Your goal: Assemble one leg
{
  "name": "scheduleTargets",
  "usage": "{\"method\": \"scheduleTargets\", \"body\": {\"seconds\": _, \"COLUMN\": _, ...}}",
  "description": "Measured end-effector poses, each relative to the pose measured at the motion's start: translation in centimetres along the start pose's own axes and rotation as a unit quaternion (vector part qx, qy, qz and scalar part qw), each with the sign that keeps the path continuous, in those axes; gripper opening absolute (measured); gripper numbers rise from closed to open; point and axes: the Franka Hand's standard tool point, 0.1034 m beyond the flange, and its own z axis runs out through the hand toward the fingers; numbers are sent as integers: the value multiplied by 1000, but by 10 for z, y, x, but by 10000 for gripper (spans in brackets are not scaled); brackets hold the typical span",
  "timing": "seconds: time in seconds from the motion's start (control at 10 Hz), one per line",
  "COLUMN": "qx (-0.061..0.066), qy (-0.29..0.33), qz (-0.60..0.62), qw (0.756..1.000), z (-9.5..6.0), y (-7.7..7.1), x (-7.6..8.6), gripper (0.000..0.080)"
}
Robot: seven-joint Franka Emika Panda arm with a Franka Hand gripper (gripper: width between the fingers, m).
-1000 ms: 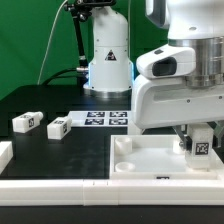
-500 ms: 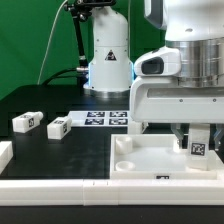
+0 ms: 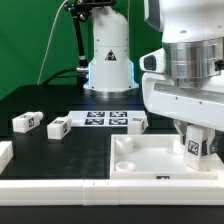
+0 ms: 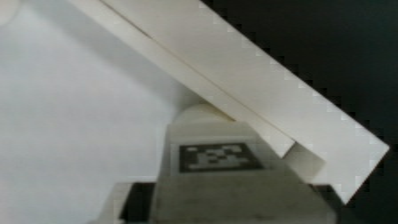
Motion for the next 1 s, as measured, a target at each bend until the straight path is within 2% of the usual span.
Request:
{"method": "scheduleTargets", "body": {"seconds": 0.2, "qx": 0, "qy": -5, "qz": 114, "qw": 993, "z": 1, "y": -1, "x": -5, "gripper": 289}}
{"method": "scheduleTargets", "body": {"seconds": 0.3, "qx": -1, "qy": -4, "qz": 133, "qw": 991, "z": 1, "y": -2, "x": -7, "gripper": 289}}
{"method": "scheduleTargets", "body": {"seconds": 0.4, "qx": -1, "qy": -3, "qz": 119, "qw": 993, "z": 1, "y": -1, "x": -6, "gripper": 394}}
{"method": "scheduleTargets", "body": {"seconds": 0.5, "qx": -1, "qy": -3, "qz": 116, "qw": 993, "z": 1, "y": -2, "x": -7, "gripper": 394}}
{"method": "scheduleTargets", "body": {"seconds": 0.6, "qx": 1, "qy": -3, "qz": 70, "qw": 998, "z": 0, "y": -3, "x": -6, "gripper": 564}}
{"method": "scheduleTargets", "body": {"seconds": 0.7, "qx": -1, "qy": -4, "qz": 55, "qw": 998, "z": -1, "y": -4, "x": -7, "gripper": 564}}
{"method": "scheduleTargets", "body": {"seconds": 0.8, "qx": -11, "qy": -6, "qz": -23, "qw": 1000, "z": -1, "y": -2, "x": -7, "gripper": 634}}
{"method": "scheduleTargets", "body": {"seconds": 1.0, "qx": -16, "qy": 0, "qz": -158, "qw": 987, "z": -1, "y": -2, "x": -8, "gripper": 645}}
